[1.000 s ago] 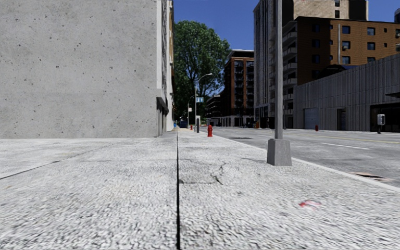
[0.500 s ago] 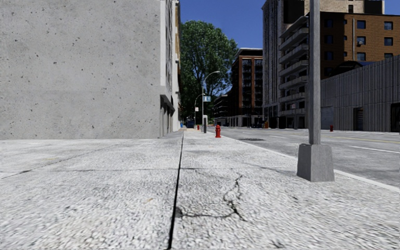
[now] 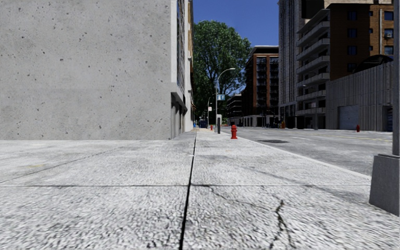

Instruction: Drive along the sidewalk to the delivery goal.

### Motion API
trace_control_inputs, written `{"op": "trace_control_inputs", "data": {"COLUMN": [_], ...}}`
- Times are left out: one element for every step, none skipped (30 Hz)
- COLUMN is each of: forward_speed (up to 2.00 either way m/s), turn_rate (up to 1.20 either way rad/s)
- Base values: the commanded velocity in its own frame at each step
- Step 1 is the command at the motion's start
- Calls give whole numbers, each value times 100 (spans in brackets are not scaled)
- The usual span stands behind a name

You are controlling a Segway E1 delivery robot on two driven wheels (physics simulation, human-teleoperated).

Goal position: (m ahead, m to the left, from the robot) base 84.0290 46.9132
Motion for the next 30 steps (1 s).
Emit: {"op": "trace_control_inputs", "data": {"forward_speed": [200,200,200,200,200,200,200,200,200,200,200,200,200,200,200,200,200,200,200,200,200,200,200,200,200,200,200,200,200,200], "turn_rate": [0,0,0,0,0,0,0,0,0,0,0,0,0,0,0,0,0,0,0,0,0,0,0,0,0,0,0,0,0,0]}}
